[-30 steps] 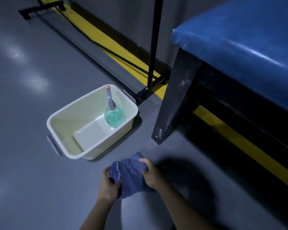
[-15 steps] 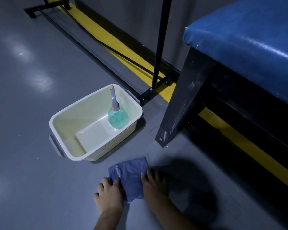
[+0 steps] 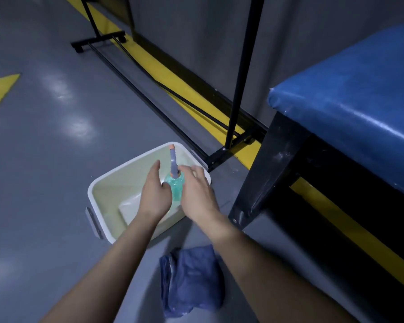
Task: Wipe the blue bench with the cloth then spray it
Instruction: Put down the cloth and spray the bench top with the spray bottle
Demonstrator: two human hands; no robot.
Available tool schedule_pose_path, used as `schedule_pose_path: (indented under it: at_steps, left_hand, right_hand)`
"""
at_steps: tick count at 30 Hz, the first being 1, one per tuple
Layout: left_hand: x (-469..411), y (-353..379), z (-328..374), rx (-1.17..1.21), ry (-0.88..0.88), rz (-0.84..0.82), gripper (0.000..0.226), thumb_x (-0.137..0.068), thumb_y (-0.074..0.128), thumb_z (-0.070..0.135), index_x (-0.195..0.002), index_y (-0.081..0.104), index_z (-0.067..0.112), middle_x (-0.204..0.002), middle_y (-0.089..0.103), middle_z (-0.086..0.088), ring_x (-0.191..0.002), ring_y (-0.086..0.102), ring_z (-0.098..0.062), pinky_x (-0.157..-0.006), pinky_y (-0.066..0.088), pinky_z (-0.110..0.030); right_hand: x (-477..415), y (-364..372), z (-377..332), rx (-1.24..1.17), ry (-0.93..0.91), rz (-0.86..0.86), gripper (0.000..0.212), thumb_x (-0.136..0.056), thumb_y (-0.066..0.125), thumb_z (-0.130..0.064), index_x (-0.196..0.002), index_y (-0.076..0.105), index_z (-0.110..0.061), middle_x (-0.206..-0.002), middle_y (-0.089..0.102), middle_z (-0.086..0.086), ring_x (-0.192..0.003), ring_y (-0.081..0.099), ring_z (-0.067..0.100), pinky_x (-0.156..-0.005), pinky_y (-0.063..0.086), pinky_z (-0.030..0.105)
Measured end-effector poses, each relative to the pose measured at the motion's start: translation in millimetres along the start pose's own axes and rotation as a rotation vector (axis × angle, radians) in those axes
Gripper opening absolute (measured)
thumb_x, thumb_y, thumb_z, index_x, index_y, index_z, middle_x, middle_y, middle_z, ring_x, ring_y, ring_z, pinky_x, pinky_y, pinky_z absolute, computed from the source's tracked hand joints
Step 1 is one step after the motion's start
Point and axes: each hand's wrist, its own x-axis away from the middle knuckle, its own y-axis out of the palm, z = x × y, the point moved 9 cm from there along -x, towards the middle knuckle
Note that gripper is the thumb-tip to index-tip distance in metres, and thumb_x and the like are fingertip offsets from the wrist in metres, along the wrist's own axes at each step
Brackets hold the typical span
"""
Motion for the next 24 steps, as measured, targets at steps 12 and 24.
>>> schedule_pose_path:
  at_steps: [12, 24]
  left_hand:
    - [-33, 45, -30, 0.359, -0.138, -0.277, 0.052, -0.094, 0.043, 0.006, -0.142, 0.041, 0.025, -0.137, 0.055, -0.002, -0.128, 0.049, -0.018, -0.111, 0.038, -0.039]
    - [-26, 29, -20, 0.369, -0.047, -0.19, 0.063, -0.09, 0.051, 0.003, -0.147, 0.029, 0.014, -0.15, 0.04, -0.007, -0.139, 0.037, -0.021, -0.115, 0.032, -0.043]
  right_hand:
    - [-52, 44, -6, 0.15, 0.05, -0.361, 0.065, -0.092, 0.034, 0.003, -0.149, 0.01, -0.017, -0.155, 0.008, 0.006, -0.129, 0.041, 0.035, -0.102, 0.04, 0.042]
    - [-38, 1, -48, 0.098, -0.022, -0.318, 0.06, -0.094, 0.035, -0.001, -0.148, 0.012, -0.012, -0.15, 0.022, 0.006, -0.113, 0.045, 0.029, -0.085, 0.039, 0.037]
